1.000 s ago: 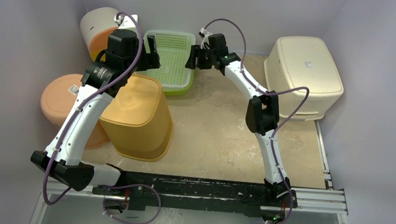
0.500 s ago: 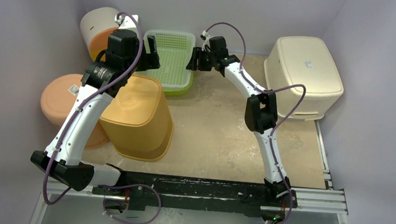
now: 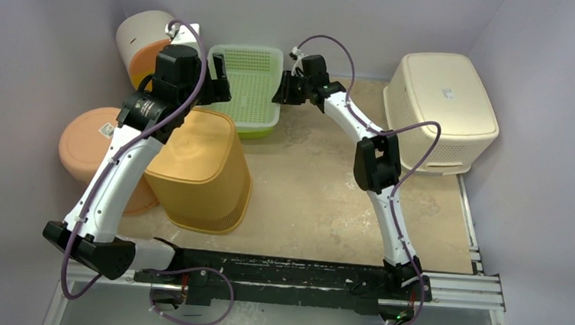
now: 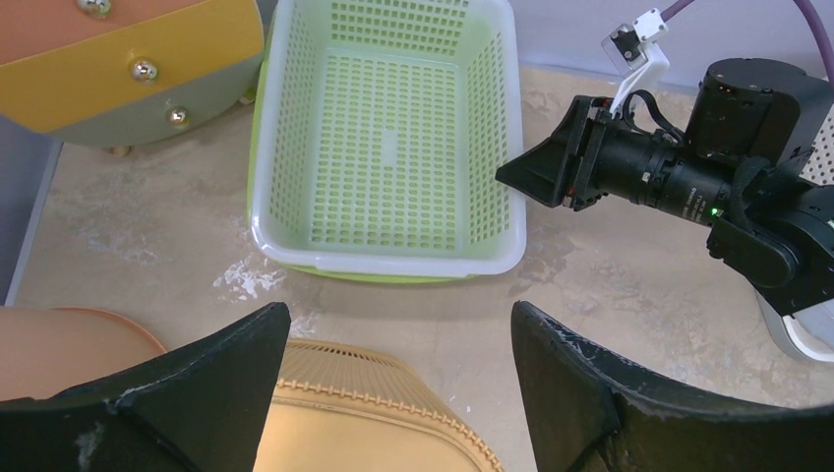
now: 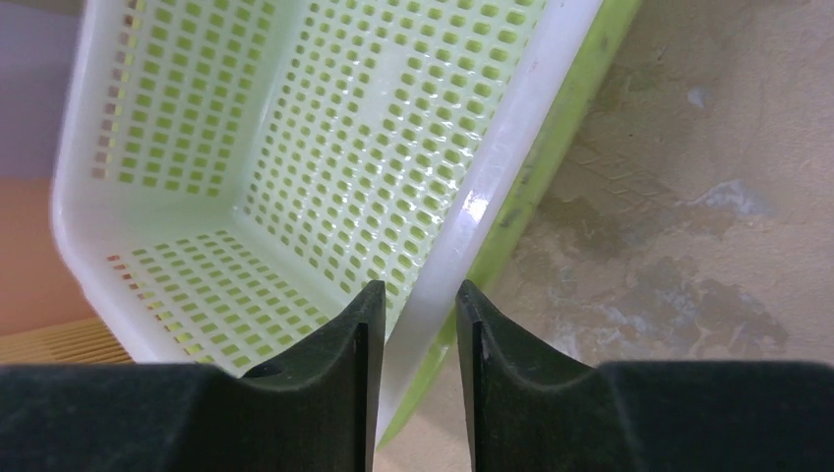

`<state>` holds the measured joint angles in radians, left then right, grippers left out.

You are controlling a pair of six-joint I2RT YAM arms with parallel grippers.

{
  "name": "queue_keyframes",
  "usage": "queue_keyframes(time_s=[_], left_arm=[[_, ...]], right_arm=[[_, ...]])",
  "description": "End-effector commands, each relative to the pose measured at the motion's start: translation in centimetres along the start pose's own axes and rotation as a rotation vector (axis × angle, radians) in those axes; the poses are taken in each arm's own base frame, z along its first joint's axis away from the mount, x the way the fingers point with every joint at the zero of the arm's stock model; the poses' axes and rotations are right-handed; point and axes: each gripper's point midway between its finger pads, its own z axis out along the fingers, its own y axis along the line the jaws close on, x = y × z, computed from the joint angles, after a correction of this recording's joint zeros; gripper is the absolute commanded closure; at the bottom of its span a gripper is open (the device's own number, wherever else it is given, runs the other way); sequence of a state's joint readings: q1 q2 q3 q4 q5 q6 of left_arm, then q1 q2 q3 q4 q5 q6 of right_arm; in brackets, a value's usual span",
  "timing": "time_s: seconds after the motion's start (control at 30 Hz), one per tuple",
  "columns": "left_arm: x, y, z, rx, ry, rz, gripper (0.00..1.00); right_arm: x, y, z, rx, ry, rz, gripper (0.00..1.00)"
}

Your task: Turn the large container upside down

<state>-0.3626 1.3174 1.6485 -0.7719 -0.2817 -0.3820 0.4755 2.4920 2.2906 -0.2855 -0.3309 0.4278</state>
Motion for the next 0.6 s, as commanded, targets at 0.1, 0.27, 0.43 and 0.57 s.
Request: queue_keyframes(time_s=[0.1, 0.27, 0.43, 0.57], left_arm=[[-0.9, 0.4, -1.3, -0.003, -0.051, -0.003, 0.2], [-0.8, 0.5, -1.6, -0.004, -0.053, -0.004, 0.2], [-1.0, 0.5, -1.7, 0.004, -0.059, -0.002, 0.2], [-1.1, 0.4, -1.8, 0.008, -0.065, -0.002, 0.2]], right_arm=[[-0.7, 0.0, -1.0, 0.075, -0.029, -0.025, 0.81], [-2.5, -1.5, -4.0, 0.221, -0.089, -0.063, 0.93], [-6.1, -2.6, -8.7, 0.329, -0.165, -0.11, 1.0], [-8.0, -2.4, -11.7, 0.321, -0.193, -0.137, 1.0]])
